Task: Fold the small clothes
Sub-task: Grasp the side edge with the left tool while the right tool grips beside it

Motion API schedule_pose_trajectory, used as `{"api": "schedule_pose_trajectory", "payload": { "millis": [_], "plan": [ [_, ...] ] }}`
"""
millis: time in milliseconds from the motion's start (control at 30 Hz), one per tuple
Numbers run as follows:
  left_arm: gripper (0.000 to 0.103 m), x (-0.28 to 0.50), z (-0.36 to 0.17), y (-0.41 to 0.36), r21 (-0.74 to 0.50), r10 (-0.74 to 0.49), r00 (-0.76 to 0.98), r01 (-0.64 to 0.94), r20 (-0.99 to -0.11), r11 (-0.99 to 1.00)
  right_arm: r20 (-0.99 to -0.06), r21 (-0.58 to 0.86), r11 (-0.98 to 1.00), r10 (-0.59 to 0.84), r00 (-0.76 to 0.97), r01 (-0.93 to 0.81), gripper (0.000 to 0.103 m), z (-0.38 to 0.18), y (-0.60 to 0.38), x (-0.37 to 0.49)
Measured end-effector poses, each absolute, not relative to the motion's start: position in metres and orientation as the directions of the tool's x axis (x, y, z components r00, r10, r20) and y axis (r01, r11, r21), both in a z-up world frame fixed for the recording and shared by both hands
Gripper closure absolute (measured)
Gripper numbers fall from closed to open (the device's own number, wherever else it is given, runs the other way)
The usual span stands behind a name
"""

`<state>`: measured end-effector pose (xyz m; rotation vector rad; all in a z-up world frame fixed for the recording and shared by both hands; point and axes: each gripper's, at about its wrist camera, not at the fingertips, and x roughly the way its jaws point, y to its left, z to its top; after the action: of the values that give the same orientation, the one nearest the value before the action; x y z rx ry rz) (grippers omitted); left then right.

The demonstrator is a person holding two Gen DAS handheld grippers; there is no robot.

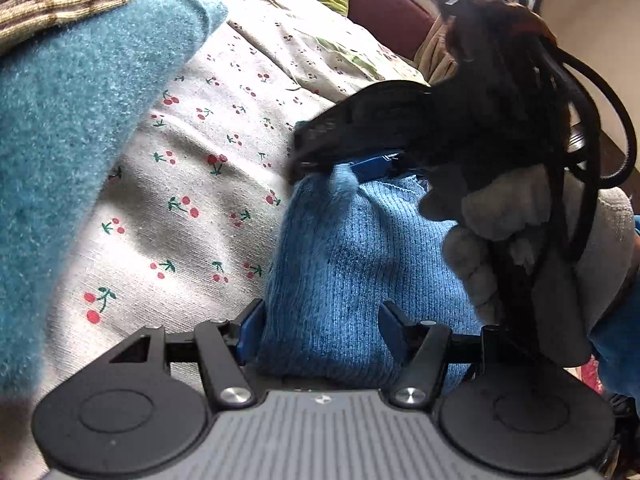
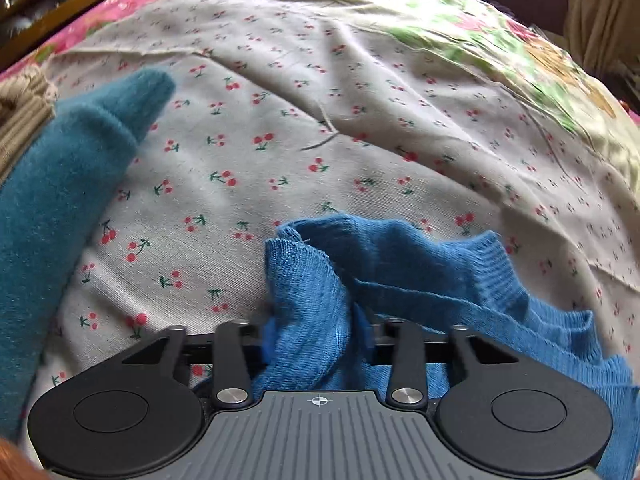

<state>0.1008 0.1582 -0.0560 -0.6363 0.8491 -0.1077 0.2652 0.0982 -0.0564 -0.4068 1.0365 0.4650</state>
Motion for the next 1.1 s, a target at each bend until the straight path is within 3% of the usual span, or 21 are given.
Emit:
{"api": "schedule_pose_trajectory", "payload": {
  "millis": [100,433,600,833,1100],
  "plan": [
    [0.032,0.098,-0.052,0.156,-0.54,-0.314,0.678,-0.145,-0.665,0.829,-0.88,-0.072,0.84,0.201,0.431,-0.538,0.086,-0.049,0.093,0.264],
    [0.027,0.099,-0.048,0.132,-0.464,-0.263,0.692,-0.116,-0.673,0.878,-0.846,0.057,0.867,0.306,0.437,-0.496,0.087,-0.033,0.057,0.257],
    [0.03,0.103,-0.051,0.128,-0.435,-0.242,0.696,-0.112,-0.676,0.893,-0.836,0.09,0.874,0.327,0.441,-0.478,0.087,-0.034,0.048,0.256],
    [0.043,0.109,-0.054,0.126,-0.405,-0.225,0.696,-0.102,-0.682,0.909,-0.828,0.112,0.88,0.34,0.447,-0.462,0.087,-0.031,0.04,0.254],
    [0.042,0.112,-0.055,0.136,-0.413,-0.197,0.711,-0.144,-0.675,0.899,-0.818,0.137,0.882,0.357,0.451,-0.45,0.087,-0.025,0.032,0.253]
  ]
}}
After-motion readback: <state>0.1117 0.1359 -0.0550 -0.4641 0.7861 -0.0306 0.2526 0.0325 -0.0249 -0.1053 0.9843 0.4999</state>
